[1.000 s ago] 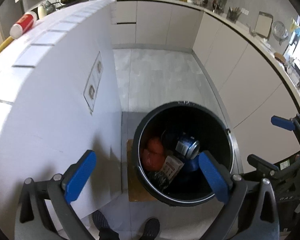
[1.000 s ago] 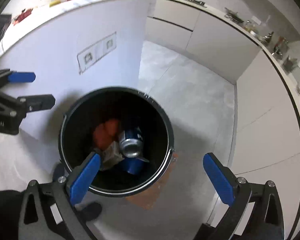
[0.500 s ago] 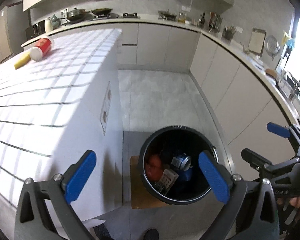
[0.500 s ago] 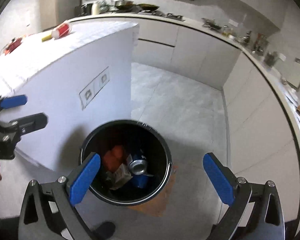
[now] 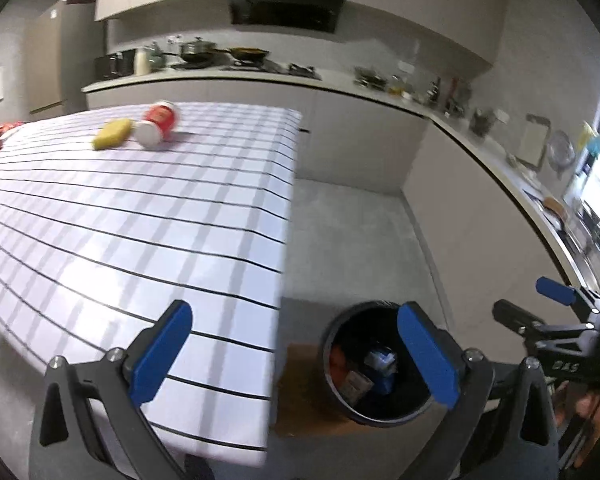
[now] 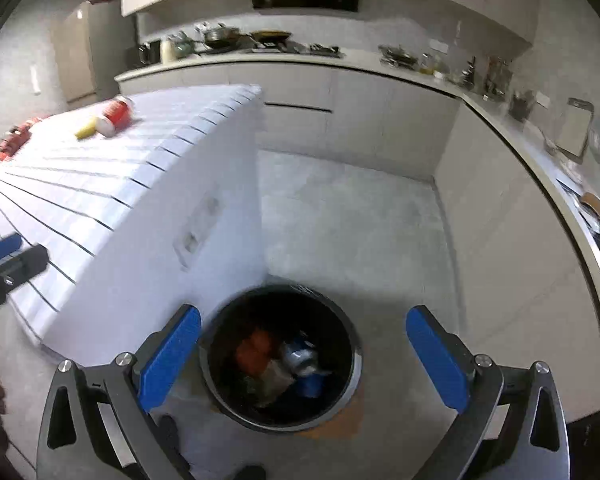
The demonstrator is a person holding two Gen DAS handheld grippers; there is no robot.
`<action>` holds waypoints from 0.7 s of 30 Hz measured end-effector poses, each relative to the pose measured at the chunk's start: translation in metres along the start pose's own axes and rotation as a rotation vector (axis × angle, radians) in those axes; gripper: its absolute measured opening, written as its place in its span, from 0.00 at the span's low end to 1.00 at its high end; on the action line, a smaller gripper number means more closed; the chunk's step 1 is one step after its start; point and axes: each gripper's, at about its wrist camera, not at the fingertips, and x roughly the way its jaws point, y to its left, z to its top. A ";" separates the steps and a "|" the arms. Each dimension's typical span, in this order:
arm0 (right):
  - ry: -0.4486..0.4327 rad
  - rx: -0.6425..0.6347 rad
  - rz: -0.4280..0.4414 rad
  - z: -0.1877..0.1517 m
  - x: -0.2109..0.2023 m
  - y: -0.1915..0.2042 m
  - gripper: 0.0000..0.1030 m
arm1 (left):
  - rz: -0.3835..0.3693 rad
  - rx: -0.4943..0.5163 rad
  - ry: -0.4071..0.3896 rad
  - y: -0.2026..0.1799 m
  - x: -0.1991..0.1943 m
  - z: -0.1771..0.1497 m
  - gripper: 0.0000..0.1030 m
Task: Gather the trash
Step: 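Move both tools back toward the yellow sponge and red paper cup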
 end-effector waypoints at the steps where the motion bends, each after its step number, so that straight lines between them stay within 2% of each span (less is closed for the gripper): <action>1: -0.010 -0.006 0.005 0.005 -0.001 0.007 1.00 | 0.019 -0.004 -0.014 0.008 -0.003 0.002 1.00; 5: -0.033 -0.028 0.058 0.031 0.004 0.044 1.00 | 0.103 -0.041 -0.073 0.047 -0.008 0.011 1.00; 8: -0.057 -0.050 0.087 0.050 0.010 0.077 1.00 | 0.148 -0.068 -0.089 0.081 -0.009 0.020 1.00; 14: -0.095 -0.089 0.131 0.090 0.026 0.148 1.00 | 0.231 -0.098 -0.063 0.151 0.005 0.045 1.00; 17: -0.102 -0.098 0.134 0.114 0.040 0.184 1.00 | 0.228 -0.139 -0.038 0.189 0.019 0.059 1.00; 21: -0.093 -0.104 0.138 0.140 0.062 0.225 1.00 | 0.250 -0.146 -0.050 0.232 0.033 0.078 1.00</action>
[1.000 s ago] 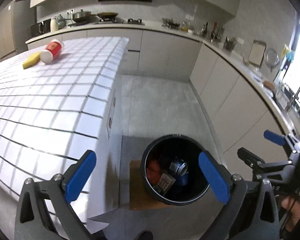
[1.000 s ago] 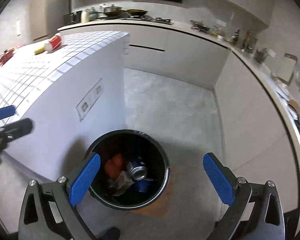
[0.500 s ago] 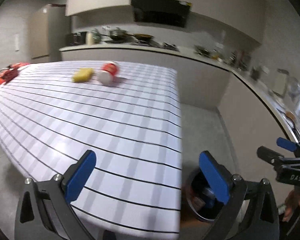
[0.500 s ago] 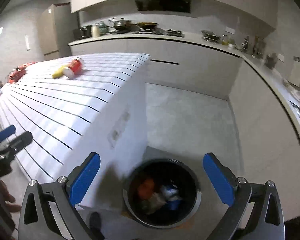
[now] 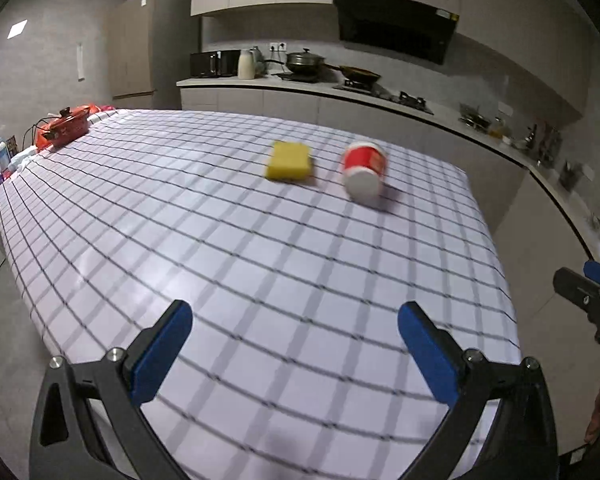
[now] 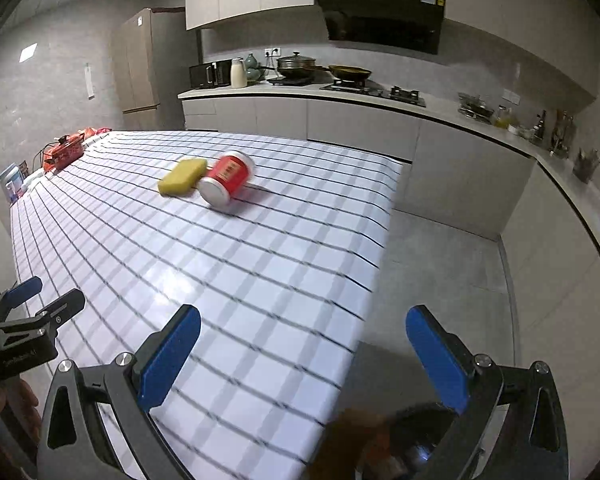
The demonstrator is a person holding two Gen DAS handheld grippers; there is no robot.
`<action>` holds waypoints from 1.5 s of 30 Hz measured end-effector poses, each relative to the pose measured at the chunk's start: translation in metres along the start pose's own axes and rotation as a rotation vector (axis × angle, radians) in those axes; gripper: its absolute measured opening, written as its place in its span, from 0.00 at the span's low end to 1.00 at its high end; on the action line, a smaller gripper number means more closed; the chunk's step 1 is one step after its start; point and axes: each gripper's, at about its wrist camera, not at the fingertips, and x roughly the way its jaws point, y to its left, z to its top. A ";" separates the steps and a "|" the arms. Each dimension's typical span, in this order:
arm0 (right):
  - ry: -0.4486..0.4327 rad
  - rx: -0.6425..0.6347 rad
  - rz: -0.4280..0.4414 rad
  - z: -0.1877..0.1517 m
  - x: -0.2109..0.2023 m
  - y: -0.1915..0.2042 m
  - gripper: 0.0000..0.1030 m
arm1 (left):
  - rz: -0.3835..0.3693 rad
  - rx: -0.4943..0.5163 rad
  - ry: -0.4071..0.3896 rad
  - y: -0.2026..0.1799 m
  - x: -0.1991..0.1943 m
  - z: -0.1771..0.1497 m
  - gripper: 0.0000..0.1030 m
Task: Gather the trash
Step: 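Move both tools back toward the yellow sponge and red paper cup, then grasp the yellow sponge with left tool while right tool grasps red paper cup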
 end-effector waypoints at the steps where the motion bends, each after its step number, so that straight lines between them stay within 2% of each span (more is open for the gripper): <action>1: 0.006 -0.002 0.004 0.009 0.011 0.013 1.00 | -0.009 0.002 0.005 0.007 0.007 0.005 1.00; 7: 0.021 -0.010 0.018 0.045 0.058 0.062 1.00 | -0.036 0.000 0.015 0.041 0.042 0.034 1.00; 10: 0.031 0.004 0.016 0.060 0.079 0.075 1.00 | -0.060 0.003 0.020 0.053 0.060 0.048 1.00; 15: 0.057 0.029 0.022 0.084 0.117 0.090 0.89 | -0.082 0.014 0.034 0.063 0.091 0.071 1.00; 20: 0.104 0.030 0.022 0.098 0.162 0.099 0.84 | -0.095 0.020 0.059 0.070 0.118 0.086 1.00; 23: 0.134 0.061 0.033 0.105 0.191 0.095 0.78 | -0.106 0.027 0.076 0.070 0.136 0.095 1.00; 27: 0.162 0.108 0.057 0.114 0.219 0.086 0.74 | -0.122 0.035 0.093 0.066 0.156 0.105 1.00; 30: 0.174 0.119 0.046 0.121 0.235 0.080 0.67 | -0.137 0.031 0.101 0.059 0.169 0.113 1.00; 34: 0.170 0.145 0.030 0.132 0.247 0.064 0.67 | -0.156 0.049 0.110 0.042 0.187 0.125 1.00; 40: 0.162 0.145 0.051 0.152 0.261 0.052 0.67 | -0.161 0.075 0.130 0.021 0.210 0.141 0.99; 45: 0.198 0.128 0.051 0.162 0.284 0.049 0.67 | -0.123 0.079 0.169 0.019 0.232 0.148 0.97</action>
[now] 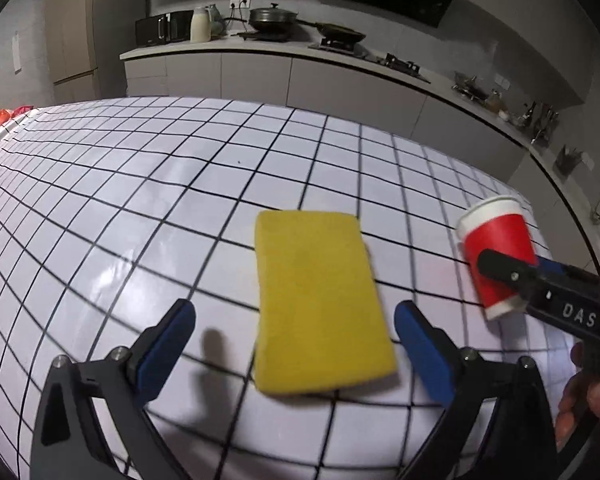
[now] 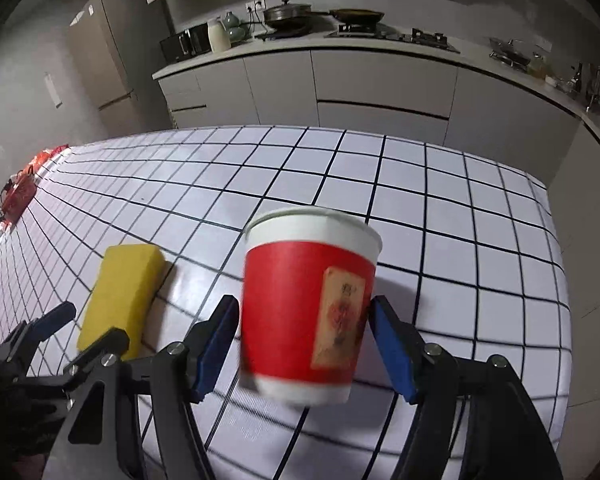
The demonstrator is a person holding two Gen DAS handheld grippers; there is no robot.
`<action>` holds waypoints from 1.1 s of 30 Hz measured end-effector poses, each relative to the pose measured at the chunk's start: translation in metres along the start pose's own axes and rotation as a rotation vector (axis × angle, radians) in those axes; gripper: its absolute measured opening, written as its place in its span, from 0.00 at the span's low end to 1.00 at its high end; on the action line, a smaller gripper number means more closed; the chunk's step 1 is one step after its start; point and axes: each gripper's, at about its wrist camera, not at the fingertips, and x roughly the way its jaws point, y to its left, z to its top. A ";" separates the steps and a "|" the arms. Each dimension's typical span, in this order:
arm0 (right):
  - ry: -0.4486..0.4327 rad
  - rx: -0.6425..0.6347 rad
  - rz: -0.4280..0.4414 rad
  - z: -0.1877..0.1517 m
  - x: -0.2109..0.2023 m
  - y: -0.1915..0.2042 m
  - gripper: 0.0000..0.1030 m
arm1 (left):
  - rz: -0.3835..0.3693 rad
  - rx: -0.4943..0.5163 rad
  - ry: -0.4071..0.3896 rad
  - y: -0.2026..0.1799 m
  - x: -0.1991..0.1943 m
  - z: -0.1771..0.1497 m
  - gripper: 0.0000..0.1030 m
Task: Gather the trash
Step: 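Grasp the yellow sponge with left tool while right tool grasps red paper cup, then carry the sponge and red cup with both tools over the black bin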
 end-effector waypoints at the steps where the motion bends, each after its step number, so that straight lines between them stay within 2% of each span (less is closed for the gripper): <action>1: 0.001 -0.001 -0.001 0.001 0.002 0.000 0.67 | 0.007 -0.004 0.002 0.001 0.003 0.001 0.97; 11: 0.013 -0.027 -0.016 -0.010 0.007 0.006 0.67 | 0.072 0.025 0.037 -0.009 0.012 -0.001 0.97; 12: 0.013 -0.027 -0.015 -0.011 0.007 0.006 0.61 | 0.081 0.032 0.038 -0.010 0.012 0.000 0.91; 13: 0.011 -0.031 -0.020 -0.011 0.005 0.007 0.61 | 0.084 0.037 0.027 -0.011 0.010 -0.001 0.84; 14: 0.007 -0.035 -0.017 -0.013 0.001 0.007 0.60 | 0.086 0.056 0.013 -0.012 0.006 -0.002 0.64; 15: -0.001 -0.039 -0.011 -0.014 -0.004 0.008 0.59 | 0.075 0.062 0.012 -0.013 0.004 -0.002 0.57; 19: -0.046 -0.068 -0.014 -0.022 -0.032 0.007 0.59 | 0.018 0.034 -0.001 -0.010 -0.014 -0.012 0.54; 23: -0.083 -0.078 -0.017 -0.032 -0.063 0.001 0.59 | -0.002 0.040 -0.034 -0.017 -0.040 -0.026 0.54; 28: -0.129 -0.080 -0.022 -0.053 -0.109 -0.011 0.59 | -0.046 0.071 -0.083 -0.041 -0.084 -0.046 0.54; 33: -0.165 -0.070 -0.024 -0.092 -0.161 -0.031 0.59 | -0.093 0.103 -0.116 -0.076 -0.122 -0.074 0.54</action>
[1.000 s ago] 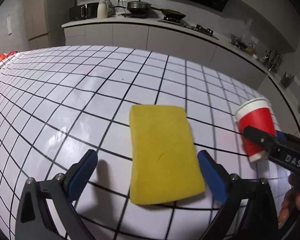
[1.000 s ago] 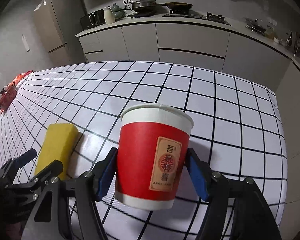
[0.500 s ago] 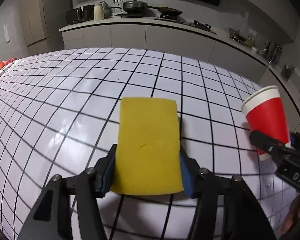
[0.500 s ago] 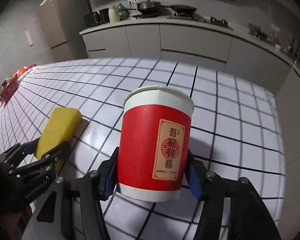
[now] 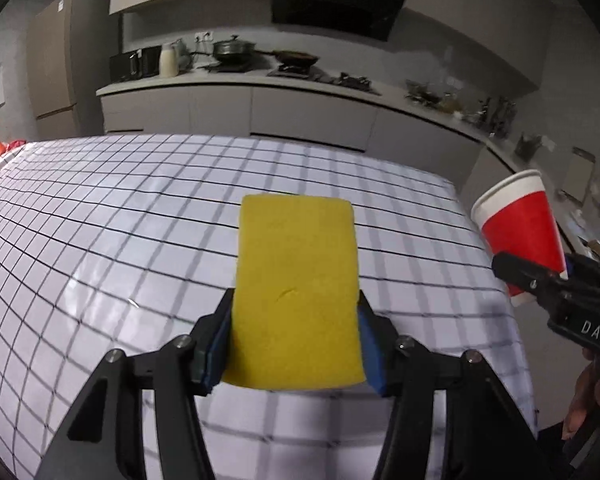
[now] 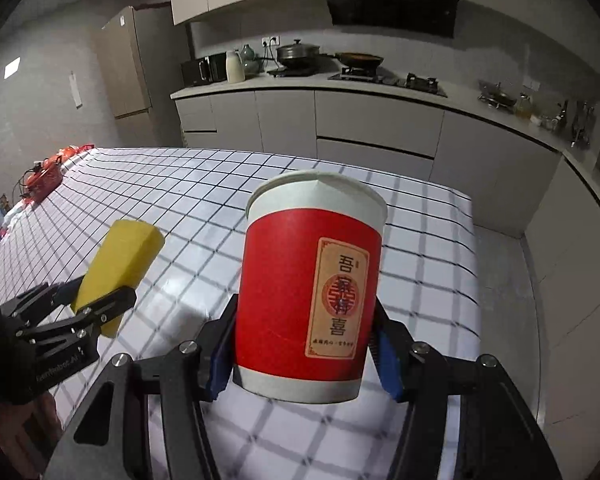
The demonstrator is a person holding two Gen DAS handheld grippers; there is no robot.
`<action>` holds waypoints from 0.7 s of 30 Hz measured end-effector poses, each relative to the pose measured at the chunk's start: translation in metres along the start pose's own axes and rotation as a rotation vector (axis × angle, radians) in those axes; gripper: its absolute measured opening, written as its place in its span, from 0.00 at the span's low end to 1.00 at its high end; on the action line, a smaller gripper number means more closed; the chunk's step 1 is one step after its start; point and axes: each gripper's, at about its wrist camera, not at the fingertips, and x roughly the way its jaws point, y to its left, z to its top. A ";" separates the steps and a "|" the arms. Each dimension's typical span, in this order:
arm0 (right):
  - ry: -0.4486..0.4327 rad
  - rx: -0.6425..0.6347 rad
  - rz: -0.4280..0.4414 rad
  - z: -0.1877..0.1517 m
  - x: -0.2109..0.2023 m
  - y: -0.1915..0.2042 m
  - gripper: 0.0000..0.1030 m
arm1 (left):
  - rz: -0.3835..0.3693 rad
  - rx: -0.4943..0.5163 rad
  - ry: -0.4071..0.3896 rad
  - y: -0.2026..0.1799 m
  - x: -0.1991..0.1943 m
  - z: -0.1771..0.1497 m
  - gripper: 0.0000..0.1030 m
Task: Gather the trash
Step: 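Carry the sponge and red cup with both tools over the black bin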
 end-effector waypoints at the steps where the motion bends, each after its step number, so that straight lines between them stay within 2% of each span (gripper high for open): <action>1: -0.006 0.005 0.000 -0.007 -0.012 -0.007 0.59 | -0.007 0.009 -0.006 -0.010 -0.007 -0.005 0.54; 9: -0.018 0.043 -0.034 -0.070 -0.094 -0.058 0.59 | -0.079 0.064 0.009 -0.082 -0.038 -0.047 0.54; 21: 0.003 0.137 -0.127 -0.150 -0.168 -0.156 0.59 | -0.182 0.150 0.033 -0.185 -0.068 -0.094 0.54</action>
